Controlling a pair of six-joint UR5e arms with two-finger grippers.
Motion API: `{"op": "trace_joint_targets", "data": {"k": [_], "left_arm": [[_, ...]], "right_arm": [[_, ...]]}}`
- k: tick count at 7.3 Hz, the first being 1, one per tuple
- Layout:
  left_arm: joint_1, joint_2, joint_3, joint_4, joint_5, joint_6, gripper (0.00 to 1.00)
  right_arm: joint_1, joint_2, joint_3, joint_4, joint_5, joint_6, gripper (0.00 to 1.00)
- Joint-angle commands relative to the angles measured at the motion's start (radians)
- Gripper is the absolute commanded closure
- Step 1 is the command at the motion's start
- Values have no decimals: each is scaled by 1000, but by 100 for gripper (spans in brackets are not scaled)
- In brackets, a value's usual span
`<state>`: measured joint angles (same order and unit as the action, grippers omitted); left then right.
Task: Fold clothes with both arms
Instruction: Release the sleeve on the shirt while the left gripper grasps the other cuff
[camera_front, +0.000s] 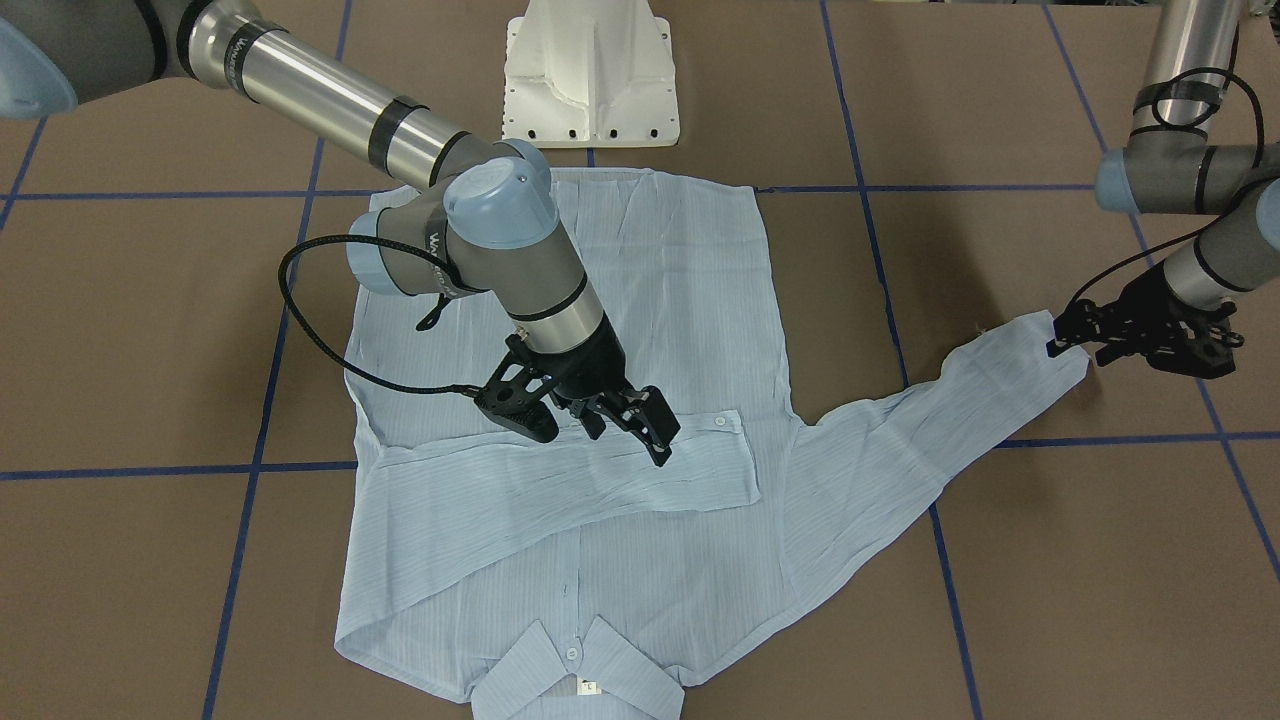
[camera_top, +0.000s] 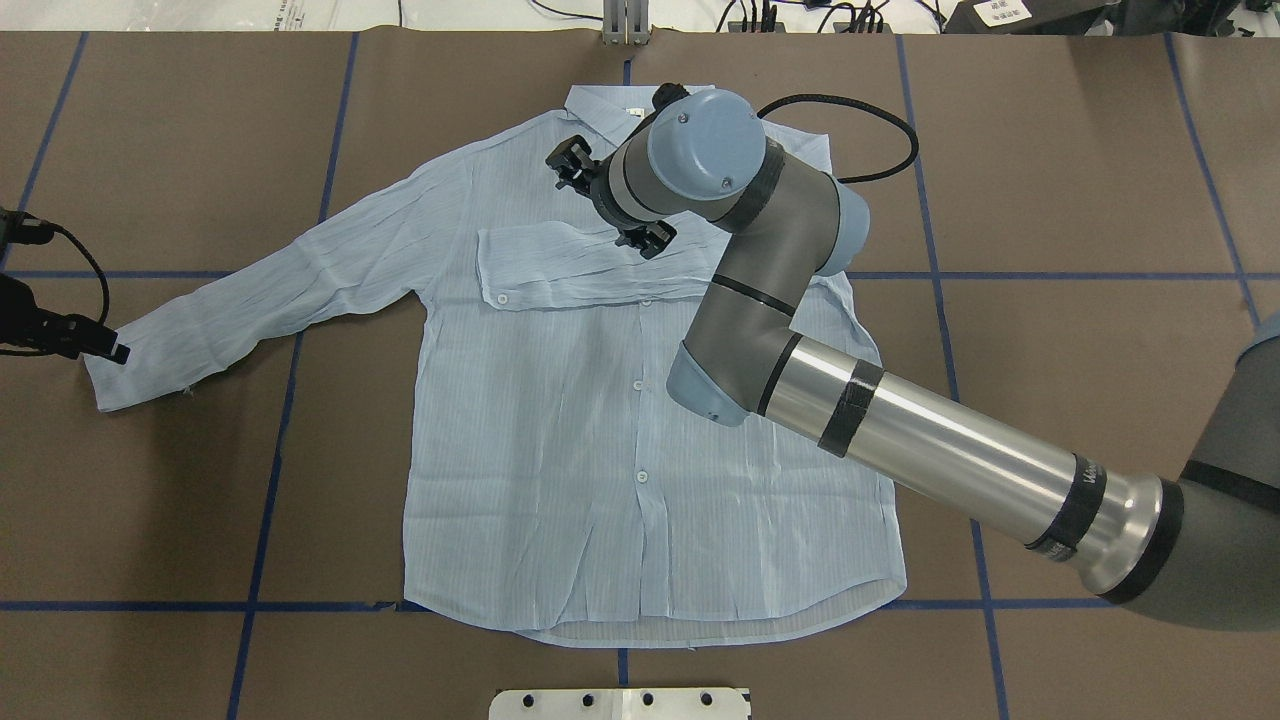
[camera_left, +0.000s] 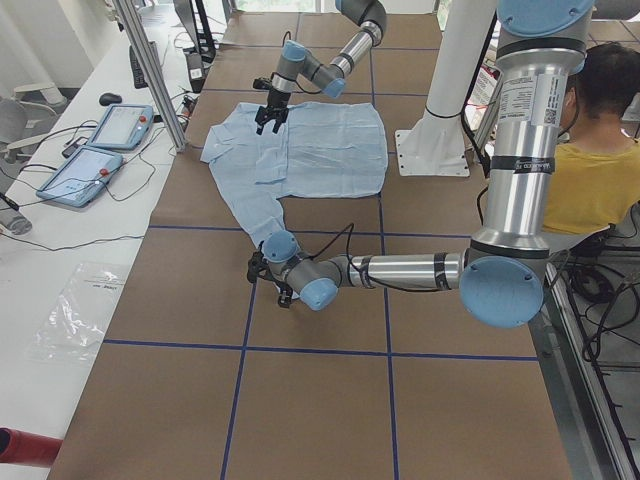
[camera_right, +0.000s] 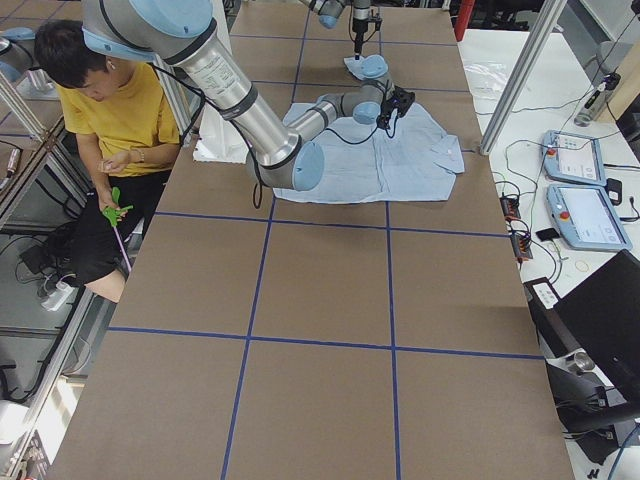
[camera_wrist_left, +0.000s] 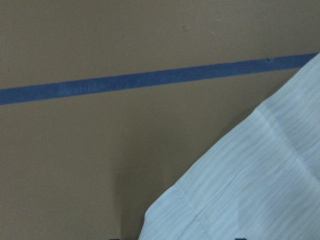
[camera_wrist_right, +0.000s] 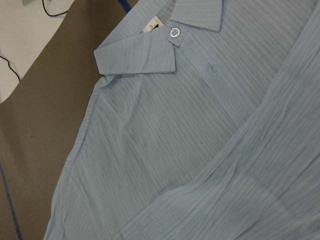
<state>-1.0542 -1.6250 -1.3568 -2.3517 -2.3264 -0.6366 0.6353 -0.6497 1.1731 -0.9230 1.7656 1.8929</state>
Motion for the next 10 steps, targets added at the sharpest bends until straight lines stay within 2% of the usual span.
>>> {"op": "trace_joint_targets", "data": {"k": [1, 2, 3, 5, 6, 7, 8, 9, 10], "left_arm": [[0, -1, 4, 0, -1, -3, 59], [0, -9, 5, 3, -1, -6, 100], [0, -9, 4, 2, -2, -41, 100], [0, -77, -48, 20, -39, -284, 100], [0, -126, -79, 17, -130, -375, 100], [0, -194, -88, 17, -134, -464, 100], [28, -282, -90, 17, -130, -583, 100], [96, -374, -82, 17, -119, -735, 100], [174, -489, -71, 19, -44, -915, 100]], "right_arm": [[0, -2, 3, 0, 0, 0, 1], [0, -8, 13, 0, 0, 0, 1], [0, -17, 20, 1, 2, 0, 1], [4, -39, 33, 3, 9, -12, 1], [18, -69, 54, 4, 21, -15, 1], [41, -105, 68, 6, 81, -64, 1], [76, -188, 123, 10, 145, -140, 1], [117, -271, 184, 10, 202, -202, 1], [170, -341, 222, 10, 266, -271, 1]]}}
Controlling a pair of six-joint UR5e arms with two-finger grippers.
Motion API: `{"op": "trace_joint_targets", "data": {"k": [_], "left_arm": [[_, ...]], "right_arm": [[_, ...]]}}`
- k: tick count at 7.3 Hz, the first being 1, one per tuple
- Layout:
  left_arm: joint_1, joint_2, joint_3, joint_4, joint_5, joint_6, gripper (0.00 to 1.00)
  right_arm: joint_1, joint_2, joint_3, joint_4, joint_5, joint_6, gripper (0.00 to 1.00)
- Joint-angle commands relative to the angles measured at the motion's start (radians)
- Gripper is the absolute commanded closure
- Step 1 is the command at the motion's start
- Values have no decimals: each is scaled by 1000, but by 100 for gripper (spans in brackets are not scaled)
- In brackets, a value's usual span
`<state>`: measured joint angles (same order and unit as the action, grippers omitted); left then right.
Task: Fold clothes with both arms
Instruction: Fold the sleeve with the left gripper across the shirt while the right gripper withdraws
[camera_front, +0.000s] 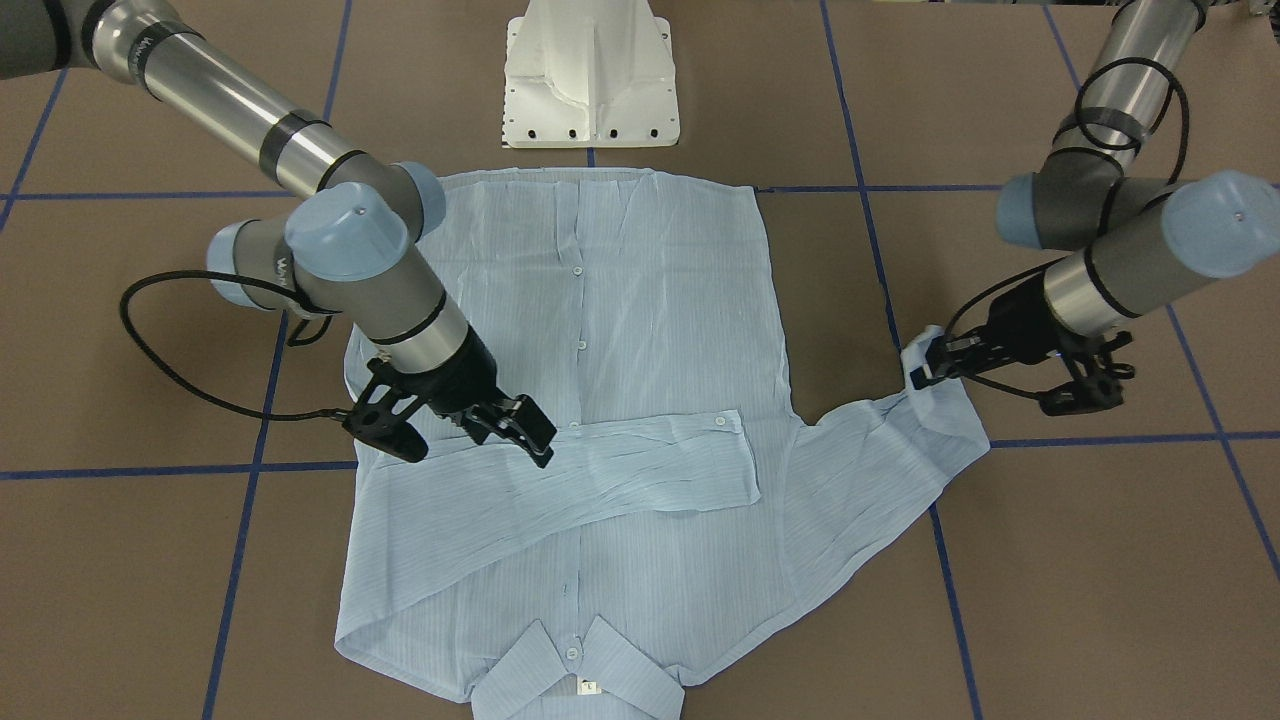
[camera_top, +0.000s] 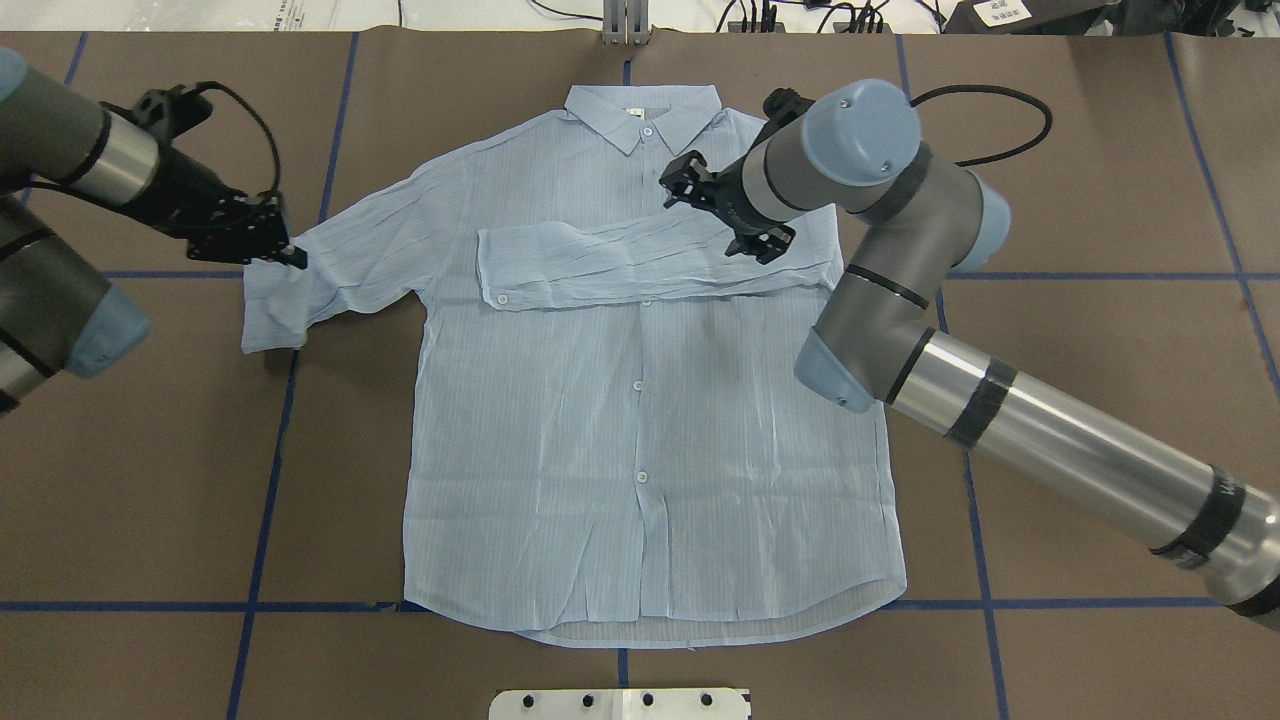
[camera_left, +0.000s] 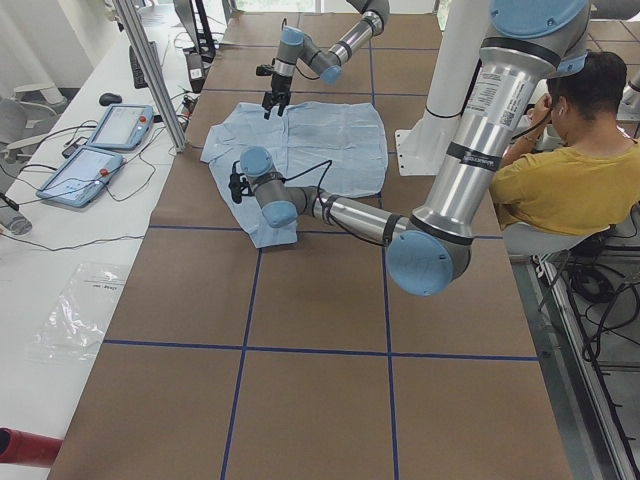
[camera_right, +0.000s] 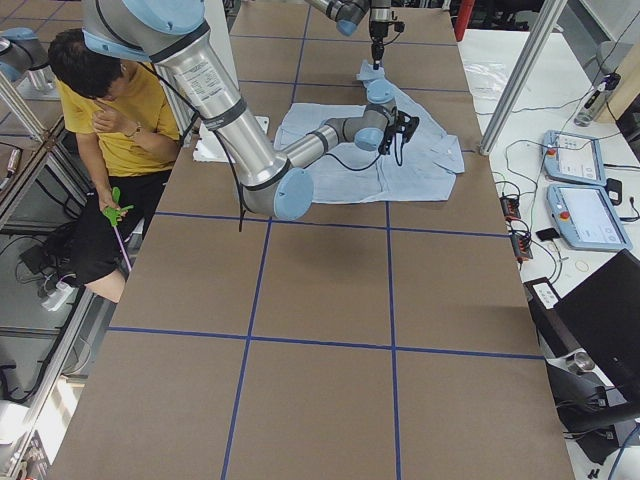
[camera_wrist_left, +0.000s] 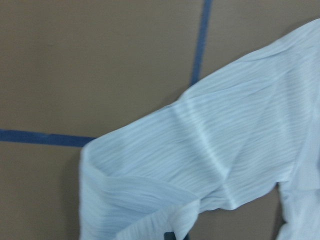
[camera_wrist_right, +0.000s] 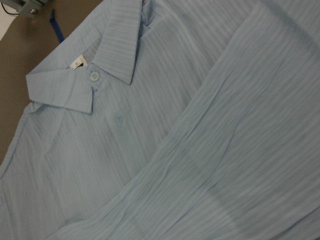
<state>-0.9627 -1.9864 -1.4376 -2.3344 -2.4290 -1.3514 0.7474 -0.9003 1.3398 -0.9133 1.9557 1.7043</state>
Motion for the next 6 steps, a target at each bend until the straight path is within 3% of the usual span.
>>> {"op": "trace_joint_targets", "data": {"k": [1, 2, 4, 6], "left_arm": [[134, -206, 31, 0, 114, -312, 100], [175, -282, 70, -3, 195, -390, 100], [272, -515, 271, -6, 359, -466, 100], [332, -638, 348, -9, 469, -485, 100]], "right_arm": [[104, -135, 59, 1, 124, -160, 1], [159, -187, 61, -1, 159, -235, 1], [239, -277, 61, -4, 198, -383, 1], [260, -342, 67, 5, 198, -429, 1]]}}
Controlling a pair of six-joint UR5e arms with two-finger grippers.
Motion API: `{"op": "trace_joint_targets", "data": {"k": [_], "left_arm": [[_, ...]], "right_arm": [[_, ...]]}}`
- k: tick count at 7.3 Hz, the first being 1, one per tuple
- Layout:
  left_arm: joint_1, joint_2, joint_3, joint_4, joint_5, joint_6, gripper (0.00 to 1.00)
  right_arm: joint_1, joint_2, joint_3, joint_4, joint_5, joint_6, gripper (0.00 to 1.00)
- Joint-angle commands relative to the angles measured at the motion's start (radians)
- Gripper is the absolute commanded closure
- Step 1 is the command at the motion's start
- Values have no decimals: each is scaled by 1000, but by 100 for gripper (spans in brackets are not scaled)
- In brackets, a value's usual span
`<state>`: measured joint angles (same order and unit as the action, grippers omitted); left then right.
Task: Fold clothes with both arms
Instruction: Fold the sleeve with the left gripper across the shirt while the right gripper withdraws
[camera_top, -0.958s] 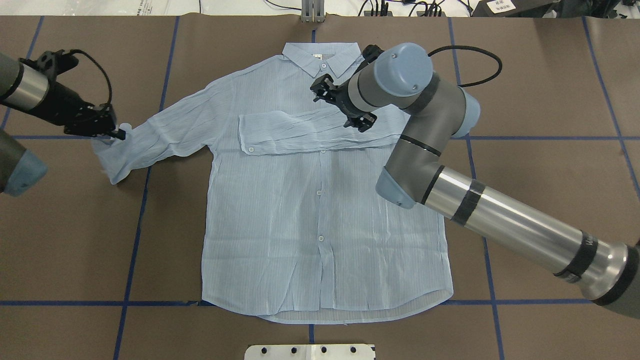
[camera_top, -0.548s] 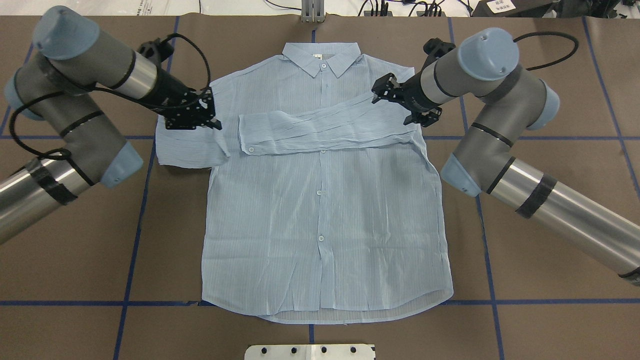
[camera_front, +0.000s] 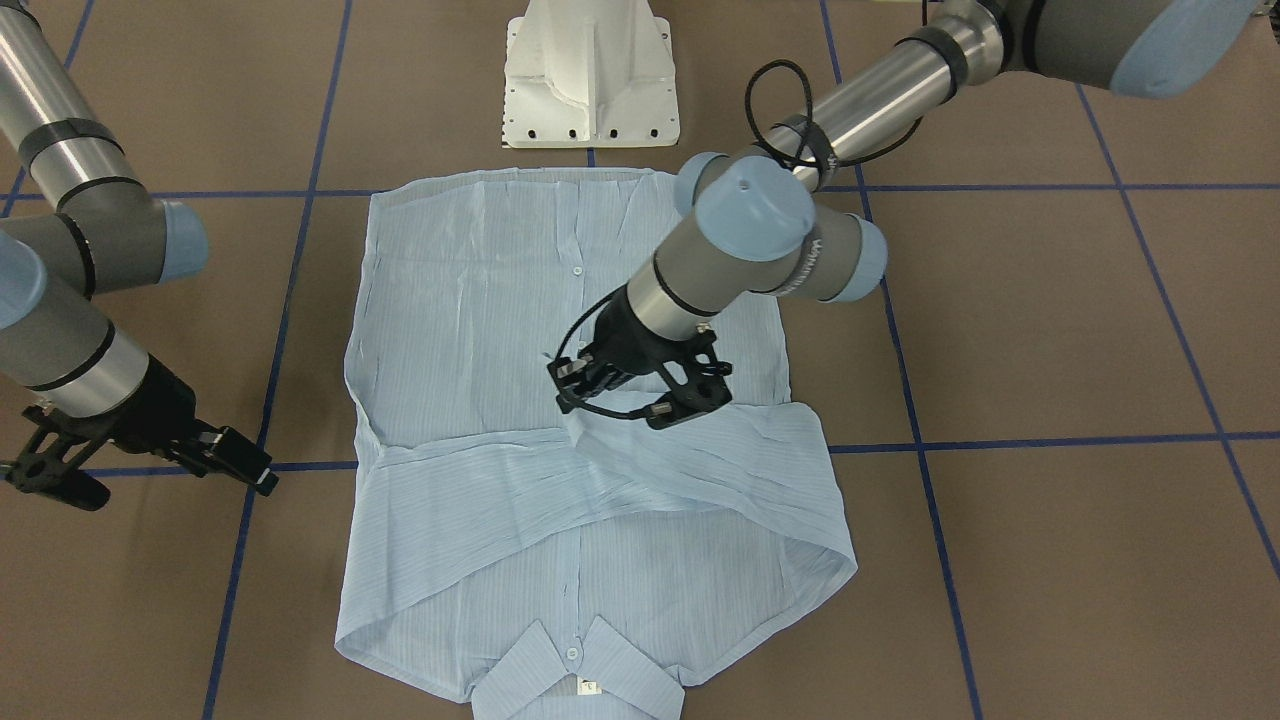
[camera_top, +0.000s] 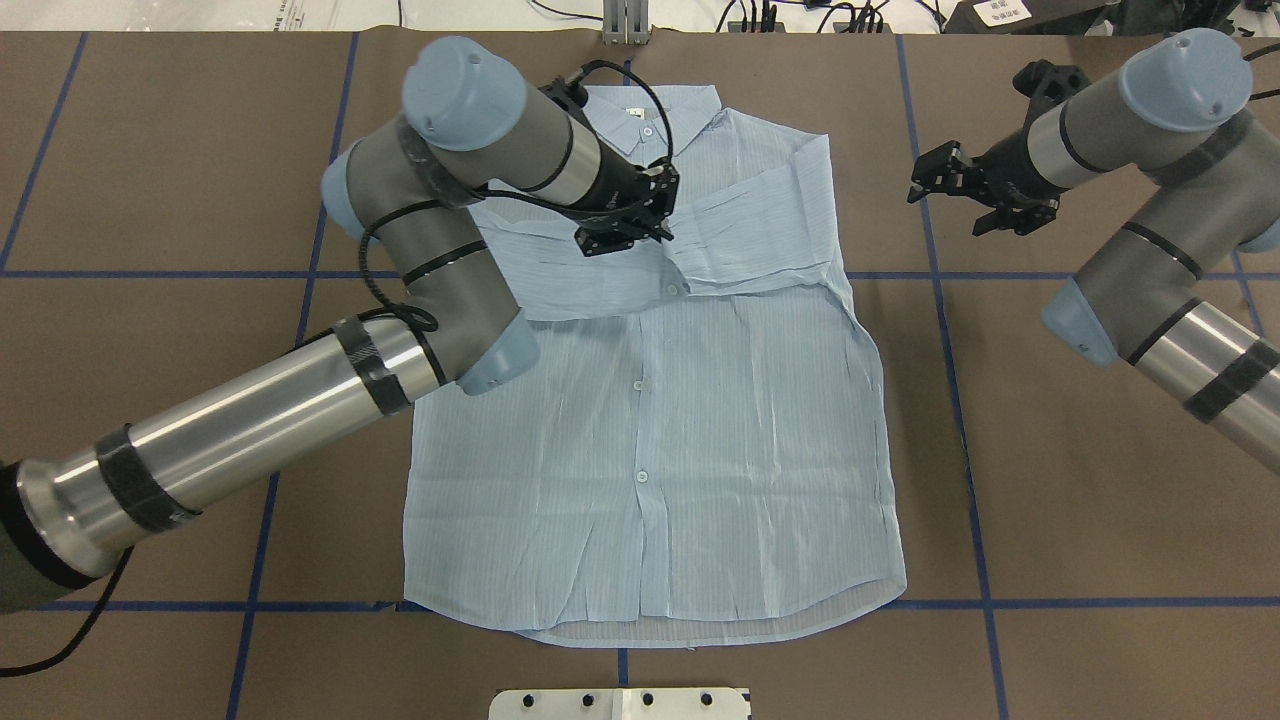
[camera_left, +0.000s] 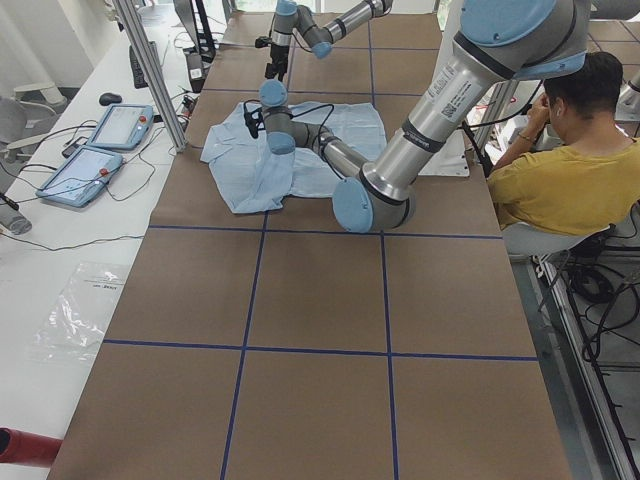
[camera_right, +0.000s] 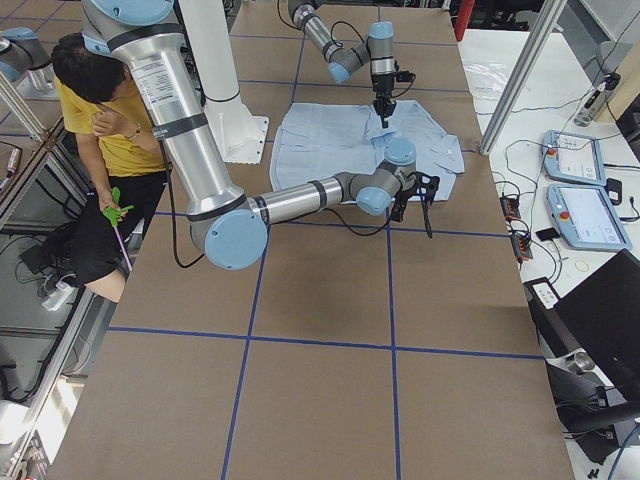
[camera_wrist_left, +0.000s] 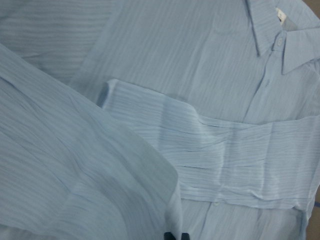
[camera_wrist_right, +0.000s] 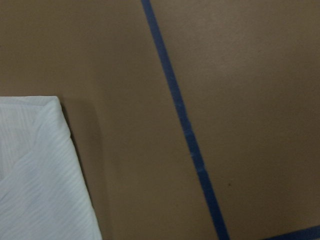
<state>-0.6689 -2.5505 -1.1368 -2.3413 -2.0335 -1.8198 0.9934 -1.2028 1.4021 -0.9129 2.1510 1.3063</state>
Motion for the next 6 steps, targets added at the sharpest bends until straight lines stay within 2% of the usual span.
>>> {"op": "trace_joint_targets", "data": {"k": [1, 3, 4, 5, 6], "left_arm": [[58, -83, 49, -6, 106, -53, 100], [71, -140, 113, -10, 120, -56, 100], [80, -155, 124, -10, 148, -56, 69], [84, -162, 117, -9, 148, -58, 25], [84, -156, 82, -9, 148, -65, 12]], "right_arm": [[14, -46, 6, 5, 0, -30, 1], [14, -69, 14, 6, -3, -30, 1], [13, -89, 33, 8, -5, -21, 0], [-10, -125, 87, 8, -6, -12, 0], [-69, -161, 150, 8, -14, 22, 0]]}}
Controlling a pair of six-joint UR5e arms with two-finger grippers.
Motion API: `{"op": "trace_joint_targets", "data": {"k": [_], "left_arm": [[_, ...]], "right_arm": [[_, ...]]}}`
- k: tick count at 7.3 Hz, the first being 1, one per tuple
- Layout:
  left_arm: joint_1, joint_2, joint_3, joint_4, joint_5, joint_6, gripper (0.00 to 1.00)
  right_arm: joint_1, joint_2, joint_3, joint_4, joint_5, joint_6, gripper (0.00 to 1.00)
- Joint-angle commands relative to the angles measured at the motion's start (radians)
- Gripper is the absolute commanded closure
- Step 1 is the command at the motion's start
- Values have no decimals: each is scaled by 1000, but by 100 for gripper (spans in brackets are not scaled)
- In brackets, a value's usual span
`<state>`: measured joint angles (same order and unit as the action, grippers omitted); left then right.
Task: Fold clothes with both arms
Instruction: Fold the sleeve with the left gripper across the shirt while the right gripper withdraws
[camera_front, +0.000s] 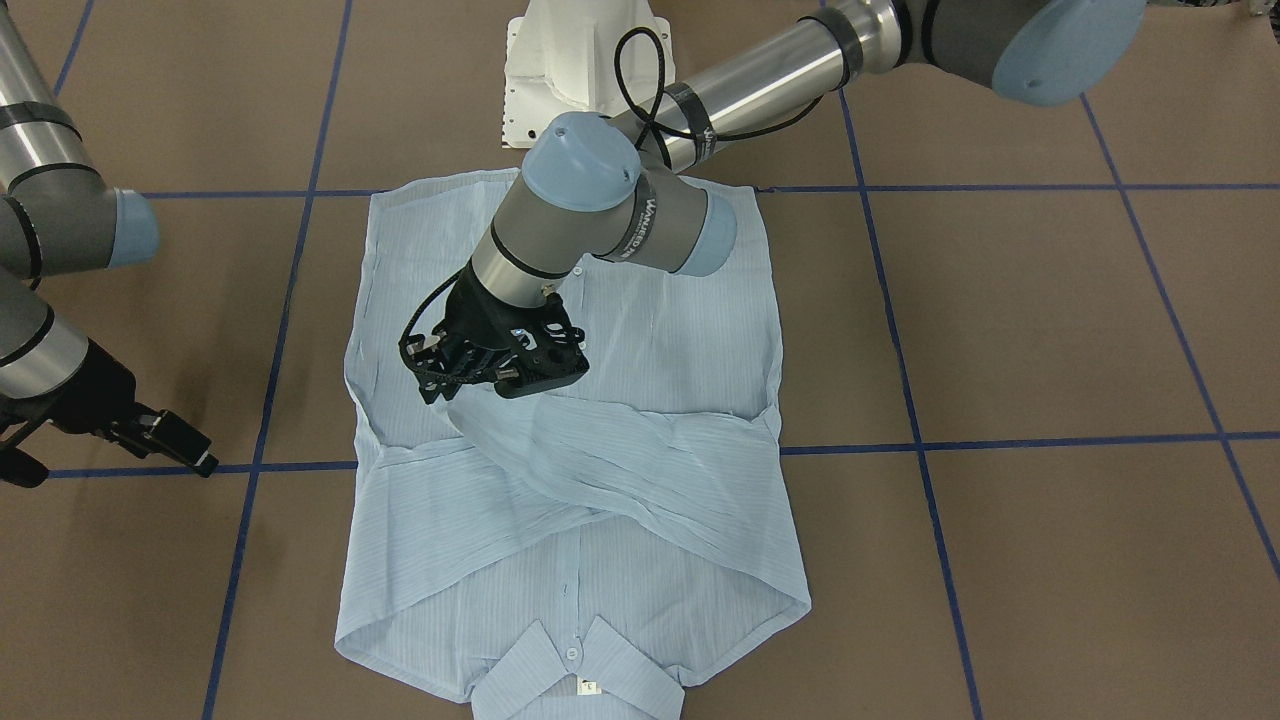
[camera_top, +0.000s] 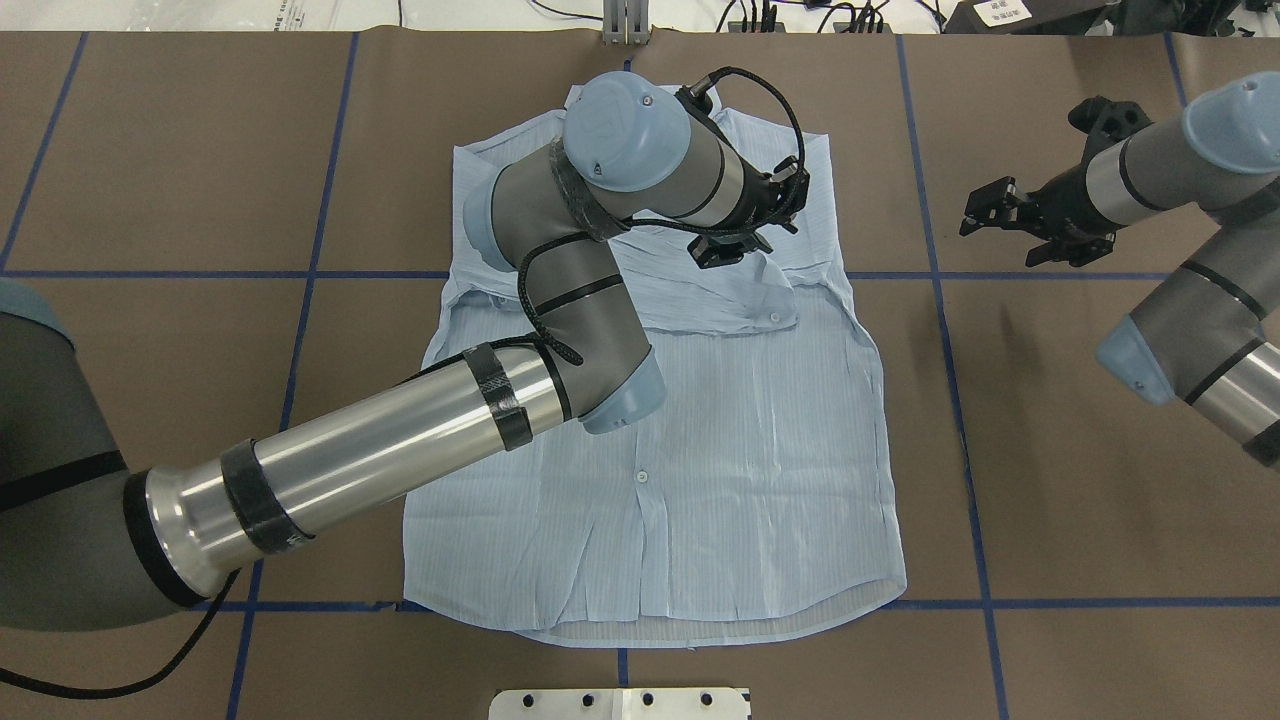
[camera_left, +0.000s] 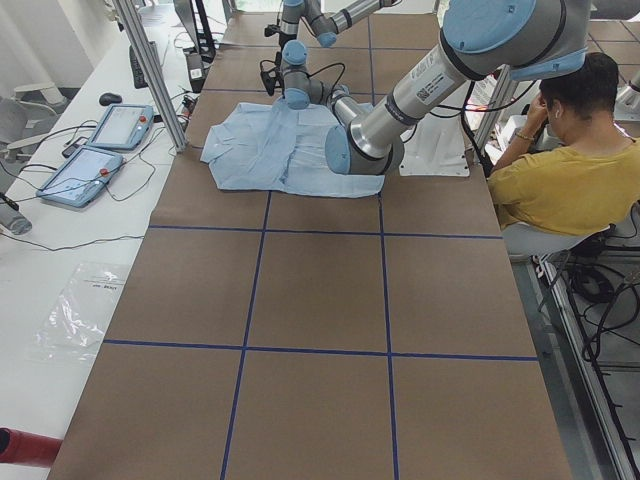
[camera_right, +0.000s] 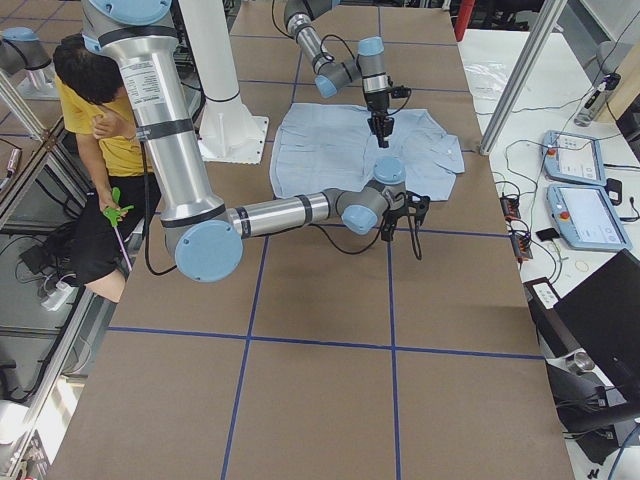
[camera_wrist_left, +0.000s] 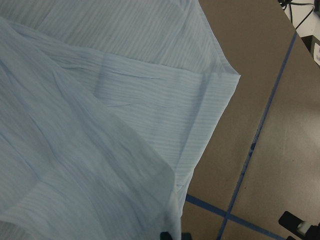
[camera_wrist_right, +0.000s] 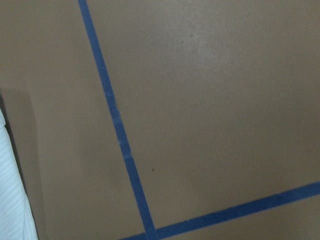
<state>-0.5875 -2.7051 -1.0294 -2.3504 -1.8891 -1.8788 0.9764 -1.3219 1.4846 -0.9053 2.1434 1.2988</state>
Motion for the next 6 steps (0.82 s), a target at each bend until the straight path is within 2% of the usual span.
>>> {"op": "trace_joint_targets", "data": {"k": [1, 2, 3, 4, 5, 6], "left_arm": [[1, 8, -70, 17, -4, -8, 12], [1, 124, -187, 14, -5, 0, 12], [0, 259, -347, 17, -36, 10, 13], [-18, 350, -435, 20, -51, 45, 14], [-38, 398, -466, 23, -50, 111, 15], [-66, 419, -478, 23, -48, 121, 15]], "right_arm": [[-106, -58, 121, 0, -26, 109, 0], [-193, -118, 216, 0, -89, 158, 0], [-305, -178, 314, -3, -209, 245, 0], [-397, -195, 375, -13, -283, 346, 1], [-483, -218, 429, -23, -343, 412, 1], [-533, -226, 504, -93, -371, 457, 2]]}}
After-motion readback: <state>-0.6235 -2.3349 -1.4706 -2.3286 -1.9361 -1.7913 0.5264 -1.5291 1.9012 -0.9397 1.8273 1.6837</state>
